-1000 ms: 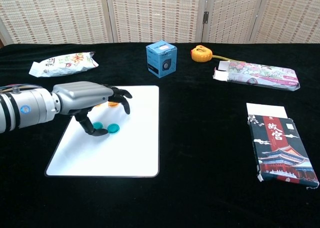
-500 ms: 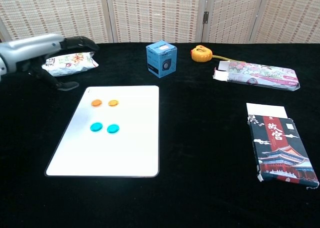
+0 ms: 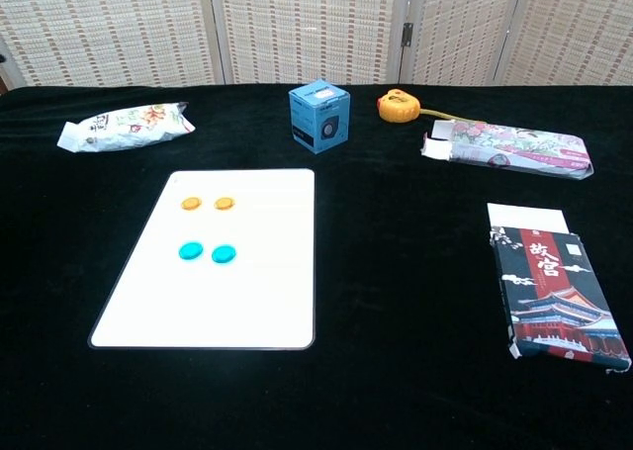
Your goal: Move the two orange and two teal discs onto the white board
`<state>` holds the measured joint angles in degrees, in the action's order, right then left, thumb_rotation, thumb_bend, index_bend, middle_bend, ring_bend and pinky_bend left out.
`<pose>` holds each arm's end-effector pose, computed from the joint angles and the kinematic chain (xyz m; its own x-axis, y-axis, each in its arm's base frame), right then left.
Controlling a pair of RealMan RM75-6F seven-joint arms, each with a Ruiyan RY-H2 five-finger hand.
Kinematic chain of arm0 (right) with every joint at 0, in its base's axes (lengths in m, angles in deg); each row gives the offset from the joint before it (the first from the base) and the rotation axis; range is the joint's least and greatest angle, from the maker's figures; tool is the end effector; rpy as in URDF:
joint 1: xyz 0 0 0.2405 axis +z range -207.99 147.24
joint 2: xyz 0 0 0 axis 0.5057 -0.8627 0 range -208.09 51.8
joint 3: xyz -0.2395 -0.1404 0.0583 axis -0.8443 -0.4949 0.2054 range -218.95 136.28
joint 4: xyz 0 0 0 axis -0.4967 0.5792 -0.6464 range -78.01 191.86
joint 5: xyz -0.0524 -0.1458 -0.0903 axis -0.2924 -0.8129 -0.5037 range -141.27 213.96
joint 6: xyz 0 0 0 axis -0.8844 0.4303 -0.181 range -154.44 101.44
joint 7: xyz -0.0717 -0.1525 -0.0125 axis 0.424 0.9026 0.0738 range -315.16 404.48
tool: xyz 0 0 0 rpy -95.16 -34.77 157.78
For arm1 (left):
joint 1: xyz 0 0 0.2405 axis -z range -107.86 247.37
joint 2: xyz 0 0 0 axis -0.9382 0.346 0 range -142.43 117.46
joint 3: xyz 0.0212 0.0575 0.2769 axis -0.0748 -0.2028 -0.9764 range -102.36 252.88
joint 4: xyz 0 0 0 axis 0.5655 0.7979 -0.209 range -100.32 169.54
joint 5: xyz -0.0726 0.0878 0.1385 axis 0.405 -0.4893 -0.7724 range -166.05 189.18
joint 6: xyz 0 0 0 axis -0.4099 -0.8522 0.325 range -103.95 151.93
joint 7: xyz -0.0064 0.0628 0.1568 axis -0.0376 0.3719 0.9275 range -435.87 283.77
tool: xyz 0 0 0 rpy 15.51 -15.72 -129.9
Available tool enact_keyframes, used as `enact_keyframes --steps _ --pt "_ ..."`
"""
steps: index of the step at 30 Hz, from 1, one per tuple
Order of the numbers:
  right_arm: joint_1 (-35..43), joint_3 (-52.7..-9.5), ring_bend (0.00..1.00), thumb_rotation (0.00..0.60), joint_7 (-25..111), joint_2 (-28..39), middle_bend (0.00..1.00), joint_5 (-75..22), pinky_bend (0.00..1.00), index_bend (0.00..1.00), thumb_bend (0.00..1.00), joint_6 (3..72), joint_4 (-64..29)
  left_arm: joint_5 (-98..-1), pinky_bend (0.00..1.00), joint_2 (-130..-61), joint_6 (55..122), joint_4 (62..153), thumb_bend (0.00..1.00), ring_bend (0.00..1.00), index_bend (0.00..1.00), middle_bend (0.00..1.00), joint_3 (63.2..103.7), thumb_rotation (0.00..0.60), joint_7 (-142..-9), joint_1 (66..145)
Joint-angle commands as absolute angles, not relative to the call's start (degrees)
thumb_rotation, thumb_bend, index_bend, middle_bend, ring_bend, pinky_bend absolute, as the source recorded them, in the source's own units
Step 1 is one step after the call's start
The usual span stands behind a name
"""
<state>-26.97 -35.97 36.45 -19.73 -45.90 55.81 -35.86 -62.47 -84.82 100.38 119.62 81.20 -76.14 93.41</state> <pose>-0.3386 -0.2047 0.2370 0.3367 -0.0004 0.9416 -0.9387 0.0786 0.3356 -0.2862 0.3211 0.1584 0.3417 -0.0146 0.9397 0.9345 -0.1010 -0.3414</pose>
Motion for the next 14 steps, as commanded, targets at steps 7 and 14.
enact_keyframes --steps 7,14 --pt "-27.0 -37.0 0.00 0.600 35.1 -19.1 0.00 -48.0 0.00 0.00 0.27 56.3 -36.0 -65.4 0.00 -83.7 108.5 121.0 0.41 0.00 0.16 0.06 78.3 0.600 -76.1 85.8" --pt "-27.8 -37.5 0.00 0.600 36.2 -17.7 0.00 -49.8 0.00 0.00 0.27 58.6 -35.5 -66.3 0.00 -81.7 109.4 124.0 0.41 0.00 0.16 0.06 76.6 0.600 -74.1 82.8"
